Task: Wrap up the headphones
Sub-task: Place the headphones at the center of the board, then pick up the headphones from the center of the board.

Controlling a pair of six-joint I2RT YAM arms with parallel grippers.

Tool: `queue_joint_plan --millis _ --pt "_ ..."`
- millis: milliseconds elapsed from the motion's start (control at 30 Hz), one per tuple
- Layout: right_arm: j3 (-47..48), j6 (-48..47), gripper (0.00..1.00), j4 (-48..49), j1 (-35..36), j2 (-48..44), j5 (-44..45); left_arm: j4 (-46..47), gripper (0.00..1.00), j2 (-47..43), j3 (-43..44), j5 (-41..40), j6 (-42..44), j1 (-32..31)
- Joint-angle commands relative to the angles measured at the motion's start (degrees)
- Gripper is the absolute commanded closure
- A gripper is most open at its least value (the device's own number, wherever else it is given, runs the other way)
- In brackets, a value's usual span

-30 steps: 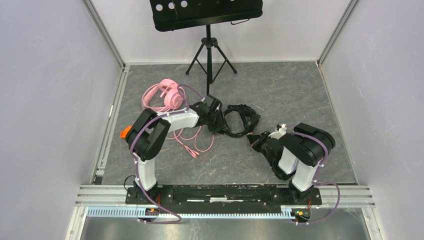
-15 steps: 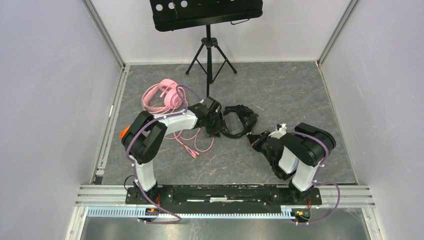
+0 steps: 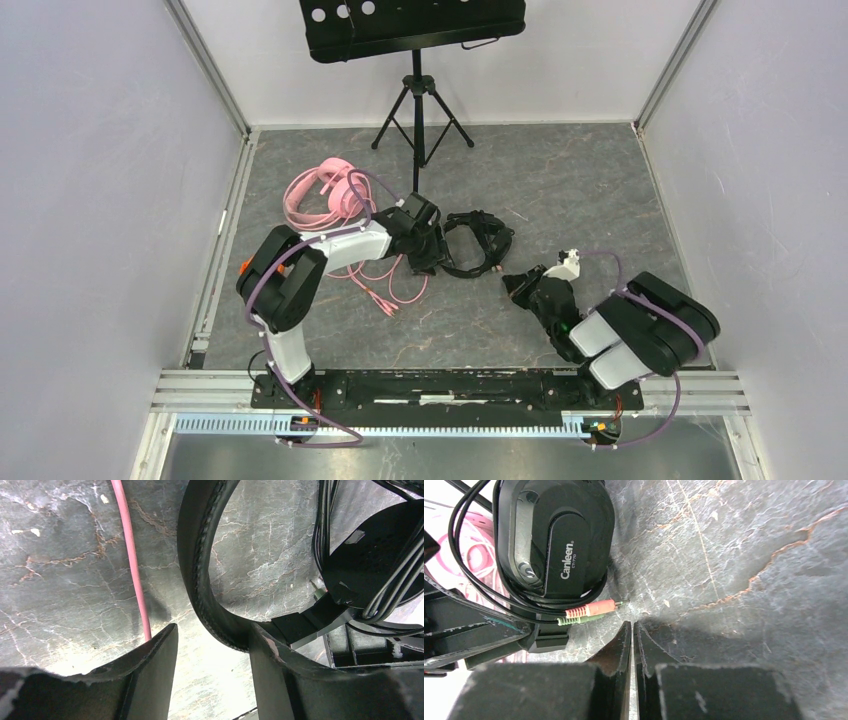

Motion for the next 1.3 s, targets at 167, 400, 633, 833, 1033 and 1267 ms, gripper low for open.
queue_joint_plan --millis 167,400,633,833,1033,1267 --pt "-3.20 -8.77 0.92 -21.30 -0.27 -18.64 6.25 -1.26 0.38 -5.11 0.28 -0.74 4.26 -0.24" --pt "3.03 -22.43 0.79 -38.18 -0.22 -37.36 5.03 -8.20 0.27 -11.17 3.59 -4.49 9.97 -0.24" --pt "6.95 -31.99 0.30 -54.82 0.55 -55.27 -0.95 -22.16 0.00 -23.24 6.59 -25.12 17.71 0.47" --pt "8.69 -35.62 0.02 -66.74 0.87 -68.45 -5.06 -25.40 0.00 -26.61 9.33 -34.91 21.78 10.22" --pt "7.96 -36.88 0.02 -74.51 0.85 -76.56 -6.88 -25.07 0.07 -17.60 16.04 -33.26 29.21 23.16" --pt "10.41 -35.97 0.02 -74.73 0.87 -82.23 -8.25 -22.83 0.10 -5.28 25.86 -19.42 31.68 35.12"
